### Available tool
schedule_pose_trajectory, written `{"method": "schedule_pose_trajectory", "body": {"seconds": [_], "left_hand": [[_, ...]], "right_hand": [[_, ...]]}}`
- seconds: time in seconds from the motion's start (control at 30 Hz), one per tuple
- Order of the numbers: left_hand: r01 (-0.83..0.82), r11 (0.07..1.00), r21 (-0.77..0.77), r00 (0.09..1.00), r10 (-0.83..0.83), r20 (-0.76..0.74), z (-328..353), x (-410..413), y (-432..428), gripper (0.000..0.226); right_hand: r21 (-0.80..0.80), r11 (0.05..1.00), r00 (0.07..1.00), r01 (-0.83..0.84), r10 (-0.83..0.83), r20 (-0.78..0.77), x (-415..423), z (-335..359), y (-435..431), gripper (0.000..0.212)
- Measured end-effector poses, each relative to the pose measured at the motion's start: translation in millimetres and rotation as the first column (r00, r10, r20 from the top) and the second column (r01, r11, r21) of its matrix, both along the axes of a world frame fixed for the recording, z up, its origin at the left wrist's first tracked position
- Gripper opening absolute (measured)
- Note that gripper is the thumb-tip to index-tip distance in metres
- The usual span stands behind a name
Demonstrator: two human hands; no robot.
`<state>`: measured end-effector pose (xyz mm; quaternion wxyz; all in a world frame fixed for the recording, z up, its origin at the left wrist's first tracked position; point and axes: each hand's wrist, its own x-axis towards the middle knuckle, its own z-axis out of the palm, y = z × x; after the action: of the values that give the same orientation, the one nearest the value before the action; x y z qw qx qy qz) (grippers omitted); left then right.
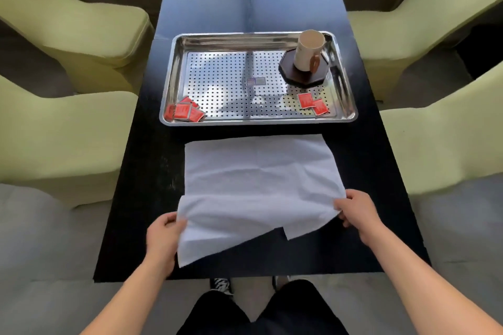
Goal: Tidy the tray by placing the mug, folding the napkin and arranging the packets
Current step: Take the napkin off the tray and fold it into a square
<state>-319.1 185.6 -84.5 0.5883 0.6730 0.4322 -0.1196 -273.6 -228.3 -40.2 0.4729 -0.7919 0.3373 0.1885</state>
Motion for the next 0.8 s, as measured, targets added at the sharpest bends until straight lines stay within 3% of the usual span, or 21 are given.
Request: {"method": "schedule_pose_trajectory", "body": {"seconds": [0.1,0.17,0.23,0.33,0.47,0.57,0.67,0.8], "left_hand": [[-0.007,0.988,-0.157,0.999,0.000,-0.048,-2,-2,2,0.018],[0.135,0.967,-0.215,0.983,-0.158,-0.096,-3,-16,-6,0.023],[0.248,0.954,-0.168,0.953,-0.272,-0.136,-6,-32,-14,0.029],[0.197,0.974,-0.110,0.965,-0.212,-0.153,-9,-49,-16,0.030],[0.080,0.995,-0.067,0.991,-0.086,-0.098,-4,-56,-13,0.021],[0.079,0.995,0.058,0.997,-0.078,-0.015,4,-53,-7,0.025],[0.081,0.988,0.134,0.996,-0.086,0.032,11,-51,0,0.030],[0.027,0.996,0.089,0.998,-0.022,-0.056,4,-57,4,0.028]], "right_hand": [[0.050,0.983,0.985,0.175,-0.175,-0.008,-19,-7,6,0.013],[0.232,0.919,0.947,0.318,-0.317,-0.045,-31,-11,14,0.014],[0.303,0.886,0.934,0.350,-0.355,-0.041,-42,-15,26,0.025],[0.261,0.904,0.938,0.339,-0.347,-0.015,-62,-28,50,0.042],[0.314,0.873,0.921,0.372,-0.390,-0.006,-71,-34,66,0.048],[0.272,0.927,0.955,0.259,-0.288,0.072,-61,-22,48,0.049],[0.083,0.983,0.975,0.166,-0.176,0.134,-52,-4,9,0.047],[-0.051,0.998,0.999,-0.037,0.038,0.017,-64,-11,-18,0.040]]}}
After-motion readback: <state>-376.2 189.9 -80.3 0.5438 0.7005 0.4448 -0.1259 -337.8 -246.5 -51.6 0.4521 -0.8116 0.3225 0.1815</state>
